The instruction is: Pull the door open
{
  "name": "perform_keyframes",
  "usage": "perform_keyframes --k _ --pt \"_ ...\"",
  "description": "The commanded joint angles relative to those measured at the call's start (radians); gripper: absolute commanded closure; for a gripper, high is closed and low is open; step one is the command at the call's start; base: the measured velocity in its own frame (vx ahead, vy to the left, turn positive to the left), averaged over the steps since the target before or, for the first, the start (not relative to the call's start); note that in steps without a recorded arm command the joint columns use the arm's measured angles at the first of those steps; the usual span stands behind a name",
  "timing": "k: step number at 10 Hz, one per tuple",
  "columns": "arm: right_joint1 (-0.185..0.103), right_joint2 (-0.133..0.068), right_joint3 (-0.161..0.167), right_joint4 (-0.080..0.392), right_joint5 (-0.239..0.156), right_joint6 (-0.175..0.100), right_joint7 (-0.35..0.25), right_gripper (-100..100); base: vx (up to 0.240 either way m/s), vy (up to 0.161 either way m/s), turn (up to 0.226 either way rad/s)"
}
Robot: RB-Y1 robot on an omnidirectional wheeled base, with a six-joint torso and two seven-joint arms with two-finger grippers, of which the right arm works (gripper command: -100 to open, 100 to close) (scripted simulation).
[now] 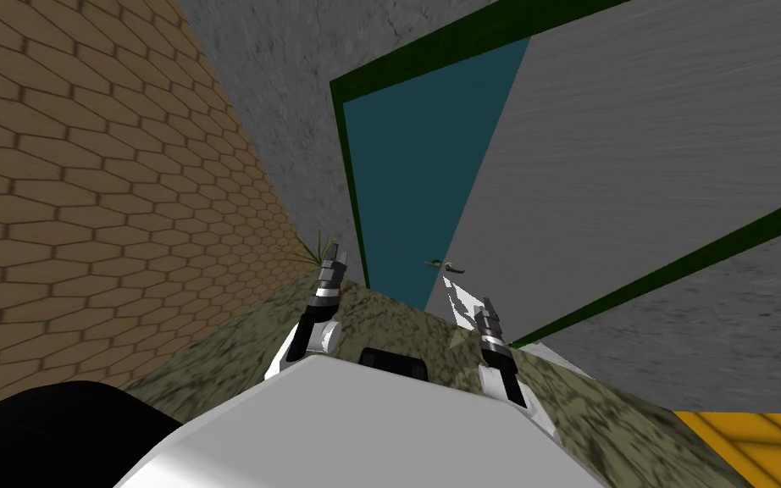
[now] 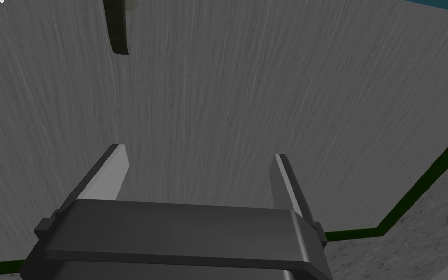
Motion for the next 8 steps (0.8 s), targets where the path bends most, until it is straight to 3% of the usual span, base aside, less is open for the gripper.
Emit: perform_keyframes --k 1,8 --pt "-0.015 -0.002 -0.009 0.044 0.002 -0.009 -0.005 -100 0.099 -0.012 0.043" --pt "-0.068 -0.014 -0.045 0.224 0.008 -0.045 -0.031 -100 0.104 -0.009 0.047"
